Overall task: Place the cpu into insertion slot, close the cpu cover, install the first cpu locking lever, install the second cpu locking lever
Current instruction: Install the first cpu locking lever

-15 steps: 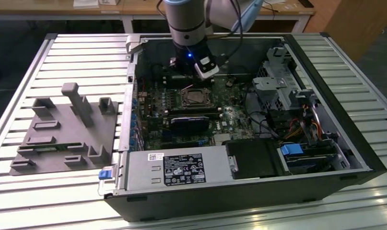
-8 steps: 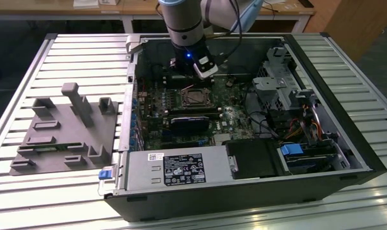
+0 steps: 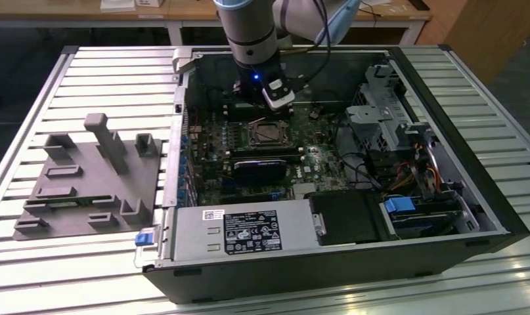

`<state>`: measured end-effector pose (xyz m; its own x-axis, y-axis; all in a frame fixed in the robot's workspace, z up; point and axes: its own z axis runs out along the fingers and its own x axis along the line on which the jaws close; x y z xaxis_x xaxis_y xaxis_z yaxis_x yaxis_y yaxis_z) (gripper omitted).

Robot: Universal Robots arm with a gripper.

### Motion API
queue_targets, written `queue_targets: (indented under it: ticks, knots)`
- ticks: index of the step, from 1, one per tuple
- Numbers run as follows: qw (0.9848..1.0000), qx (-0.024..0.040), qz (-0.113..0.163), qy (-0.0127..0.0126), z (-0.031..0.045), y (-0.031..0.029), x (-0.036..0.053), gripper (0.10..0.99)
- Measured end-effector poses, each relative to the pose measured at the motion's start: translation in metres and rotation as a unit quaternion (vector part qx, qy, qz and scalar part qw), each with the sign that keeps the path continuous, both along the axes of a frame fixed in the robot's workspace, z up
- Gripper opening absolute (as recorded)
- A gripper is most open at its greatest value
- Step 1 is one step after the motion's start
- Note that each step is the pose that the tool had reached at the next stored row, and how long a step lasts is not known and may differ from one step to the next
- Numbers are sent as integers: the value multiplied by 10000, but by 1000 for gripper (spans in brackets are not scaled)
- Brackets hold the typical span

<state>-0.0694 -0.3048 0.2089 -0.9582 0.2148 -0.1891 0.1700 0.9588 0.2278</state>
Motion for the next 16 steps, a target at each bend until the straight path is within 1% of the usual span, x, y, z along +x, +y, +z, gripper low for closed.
queue_targets:
  ticks: [5,11,13,16]
  knots:
    - [9998,-1,-208,-2,-17,13,-2,106]
    - [9996,-7,-297,-5,-31,41,-9,106]
    - [9995,-25,-321,-7,-37,41,-9,106]
    - [9994,-67,-349,-14,-50,42,-9,106]
